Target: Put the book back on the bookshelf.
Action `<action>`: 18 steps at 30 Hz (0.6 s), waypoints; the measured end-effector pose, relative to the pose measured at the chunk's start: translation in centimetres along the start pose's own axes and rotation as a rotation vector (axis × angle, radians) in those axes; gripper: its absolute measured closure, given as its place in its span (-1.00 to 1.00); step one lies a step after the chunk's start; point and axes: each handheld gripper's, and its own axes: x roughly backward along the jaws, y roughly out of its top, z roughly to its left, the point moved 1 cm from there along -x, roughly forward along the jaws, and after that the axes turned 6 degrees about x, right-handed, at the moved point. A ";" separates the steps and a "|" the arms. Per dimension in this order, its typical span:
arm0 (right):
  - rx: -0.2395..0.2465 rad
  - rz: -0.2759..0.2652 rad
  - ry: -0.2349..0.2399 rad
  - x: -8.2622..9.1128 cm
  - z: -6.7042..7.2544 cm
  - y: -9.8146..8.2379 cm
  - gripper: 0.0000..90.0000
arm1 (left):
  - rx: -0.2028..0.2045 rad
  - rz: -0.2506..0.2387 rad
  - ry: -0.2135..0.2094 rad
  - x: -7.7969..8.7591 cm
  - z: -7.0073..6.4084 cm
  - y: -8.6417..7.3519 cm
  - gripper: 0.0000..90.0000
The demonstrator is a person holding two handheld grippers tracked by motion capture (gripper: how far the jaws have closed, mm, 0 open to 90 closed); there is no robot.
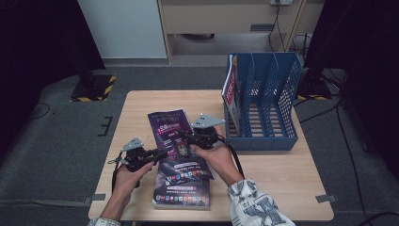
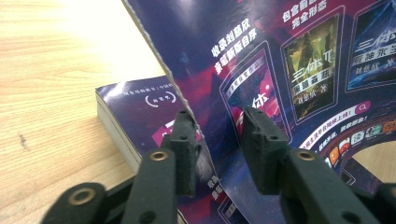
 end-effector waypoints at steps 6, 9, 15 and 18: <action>-0.002 -0.005 0.002 0.2 -0.1 0.0 0.82 | -0.039 0.011 0.017 0.5 -0.3 0.5 0.66; 0.002 -0.007 0.005 0.3 -0.2 0.1 0.83 | -0.055 0.004 0.023 0.7 -0.4 0.6 0.69; 0.009 -0.002 0.000 0.5 -0.3 0.4 0.83 | -0.069 -0.020 0.035 1.2 -0.6 1.0 0.72; 0.019 -0.003 -0.001 0.6 -0.2 0.6 0.84 | -0.080 -0.036 0.046 1.5 -0.6 1.2 0.73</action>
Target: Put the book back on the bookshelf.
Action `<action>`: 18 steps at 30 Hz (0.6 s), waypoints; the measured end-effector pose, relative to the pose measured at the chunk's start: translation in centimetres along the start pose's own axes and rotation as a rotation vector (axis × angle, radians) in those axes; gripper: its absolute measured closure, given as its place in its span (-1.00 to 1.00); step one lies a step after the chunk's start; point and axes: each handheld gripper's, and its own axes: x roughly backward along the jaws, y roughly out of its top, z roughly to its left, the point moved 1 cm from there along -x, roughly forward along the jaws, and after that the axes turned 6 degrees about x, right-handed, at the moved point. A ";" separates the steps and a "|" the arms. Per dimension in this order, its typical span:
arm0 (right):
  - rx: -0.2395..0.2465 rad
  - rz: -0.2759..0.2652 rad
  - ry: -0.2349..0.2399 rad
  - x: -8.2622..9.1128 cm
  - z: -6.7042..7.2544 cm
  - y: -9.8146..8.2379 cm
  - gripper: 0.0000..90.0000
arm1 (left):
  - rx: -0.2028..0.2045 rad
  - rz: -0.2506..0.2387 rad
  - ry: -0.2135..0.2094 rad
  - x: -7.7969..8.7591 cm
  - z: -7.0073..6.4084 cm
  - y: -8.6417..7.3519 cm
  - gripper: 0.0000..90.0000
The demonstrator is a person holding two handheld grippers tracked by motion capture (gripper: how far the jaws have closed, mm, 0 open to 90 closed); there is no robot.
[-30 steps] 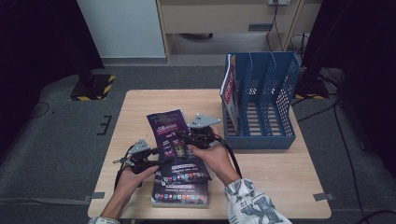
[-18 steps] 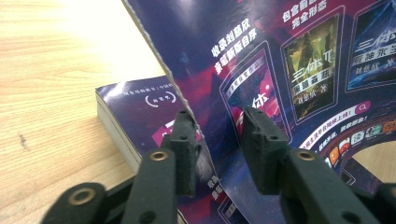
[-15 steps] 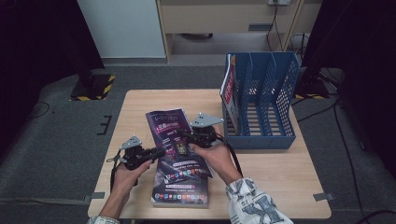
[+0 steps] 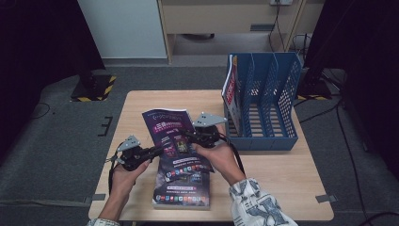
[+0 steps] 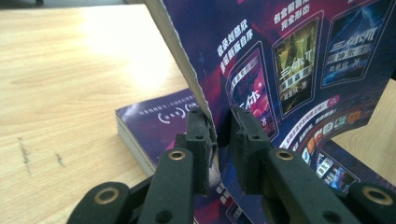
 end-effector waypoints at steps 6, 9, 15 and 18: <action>0.005 -0.017 0.002 0.2 0.1 0.3 0.84 | -0.021 -0.030 0.024 0.7 -0.1 0.6 0.74; 0.003 -0.025 0.003 0.4 0.2 0.4 0.83 | -0.019 -0.054 0.031 1.2 -0.1 0.9 0.76; 0.004 -0.041 0.016 0.5 0.3 0.5 0.83 | -0.040 -0.066 0.041 1.7 -0.1 1.3 0.77; 0.009 -0.039 0.025 0.5 0.3 0.6 0.83 | -0.035 -0.067 0.038 1.8 0.0 1.3 0.79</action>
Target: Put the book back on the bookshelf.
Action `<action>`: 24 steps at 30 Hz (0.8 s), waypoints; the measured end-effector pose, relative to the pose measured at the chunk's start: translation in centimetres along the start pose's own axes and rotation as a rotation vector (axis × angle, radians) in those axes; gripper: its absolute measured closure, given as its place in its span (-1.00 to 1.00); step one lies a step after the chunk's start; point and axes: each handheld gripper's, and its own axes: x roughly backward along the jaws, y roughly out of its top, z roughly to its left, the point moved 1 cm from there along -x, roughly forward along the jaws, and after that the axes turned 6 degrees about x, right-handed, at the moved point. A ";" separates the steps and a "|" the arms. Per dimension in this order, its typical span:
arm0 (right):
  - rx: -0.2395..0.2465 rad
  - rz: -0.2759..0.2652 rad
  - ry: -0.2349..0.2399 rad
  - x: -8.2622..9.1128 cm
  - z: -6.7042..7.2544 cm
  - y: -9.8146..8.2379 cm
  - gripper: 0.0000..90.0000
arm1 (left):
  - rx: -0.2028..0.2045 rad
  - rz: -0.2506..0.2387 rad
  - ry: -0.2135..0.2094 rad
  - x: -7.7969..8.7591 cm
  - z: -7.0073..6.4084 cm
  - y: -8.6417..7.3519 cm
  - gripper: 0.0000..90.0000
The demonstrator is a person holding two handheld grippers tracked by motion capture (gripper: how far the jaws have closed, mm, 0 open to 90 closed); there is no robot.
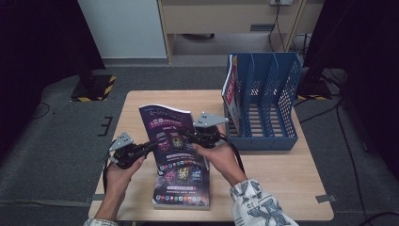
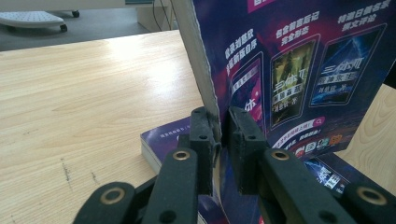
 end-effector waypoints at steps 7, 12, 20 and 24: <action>0.011 0.004 0.013 0.2 0.0 0.3 0.82 | -0.014 -0.012 0.012 0.3 -0.1 0.2 0.80; 0.017 -0.010 0.022 0.2 0.1 0.2 0.82 | -0.040 -0.015 0.032 0.5 -0.3 0.5 0.80; 0.009 -0.017 0.033 0.4 -0.1 0.5 0.79 | -0.056 -0.024 0.028 0.7 -0.5 0.7 0.81; 0.016 -0.034 0.039 0.5 -0.1 1.0 0.79 | -0.074 -0.023 0.031 0.7 -0.7 0.9 0.81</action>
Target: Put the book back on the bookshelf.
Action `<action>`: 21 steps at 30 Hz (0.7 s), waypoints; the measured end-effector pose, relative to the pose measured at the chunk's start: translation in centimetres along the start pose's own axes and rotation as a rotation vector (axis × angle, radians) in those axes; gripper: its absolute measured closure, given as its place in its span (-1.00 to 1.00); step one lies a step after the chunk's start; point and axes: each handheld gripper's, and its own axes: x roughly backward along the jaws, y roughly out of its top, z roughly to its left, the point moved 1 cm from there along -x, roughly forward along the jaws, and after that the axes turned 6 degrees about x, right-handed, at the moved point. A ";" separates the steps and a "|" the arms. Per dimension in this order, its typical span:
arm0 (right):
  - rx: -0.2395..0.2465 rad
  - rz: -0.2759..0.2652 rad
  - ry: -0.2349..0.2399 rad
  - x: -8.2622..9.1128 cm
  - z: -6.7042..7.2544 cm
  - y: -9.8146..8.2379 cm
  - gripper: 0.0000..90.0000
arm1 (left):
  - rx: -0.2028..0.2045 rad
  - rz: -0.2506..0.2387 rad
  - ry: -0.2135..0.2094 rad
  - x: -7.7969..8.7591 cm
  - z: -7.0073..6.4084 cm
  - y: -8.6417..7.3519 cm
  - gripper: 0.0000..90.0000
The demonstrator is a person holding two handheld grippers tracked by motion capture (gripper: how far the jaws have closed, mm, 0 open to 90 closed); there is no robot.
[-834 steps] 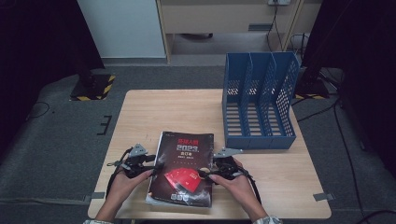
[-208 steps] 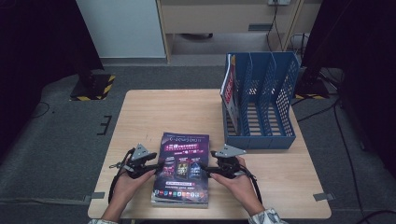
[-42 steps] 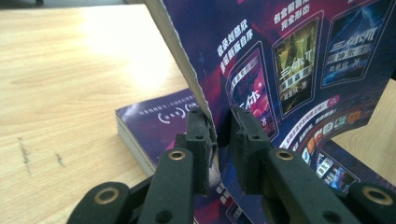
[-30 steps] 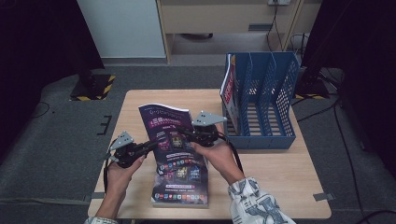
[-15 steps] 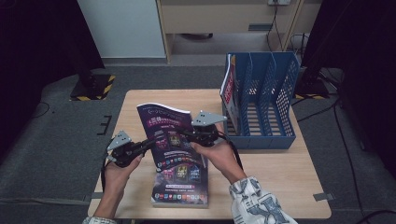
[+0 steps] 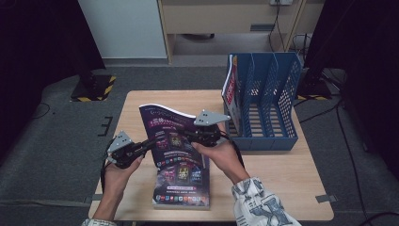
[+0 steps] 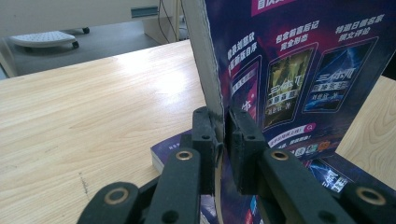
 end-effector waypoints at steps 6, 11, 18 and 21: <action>0.020 0.022 0.006 0.0 -0.1 0.3 0.79 | -0.001 -0.001 0.001 0.0 0.0 0.0 0.81; 0.002 0.031 0.014 0.0 -0.2 0.4 0.78 | -0.008 0.000 0.001 0.0 0.0 0.0 0.81; 0.030 0.050 0.027 -0.2 -0.2 0.9 0.82 | -0.005 0.001 -0.001 0.0 0.1 0.0 0.80; 0.041 0.051 0.013 -0.1 -0.1 0.9 0.83 | -0.004 -0.002 -0.005 0.0 0.1 0.0 0.80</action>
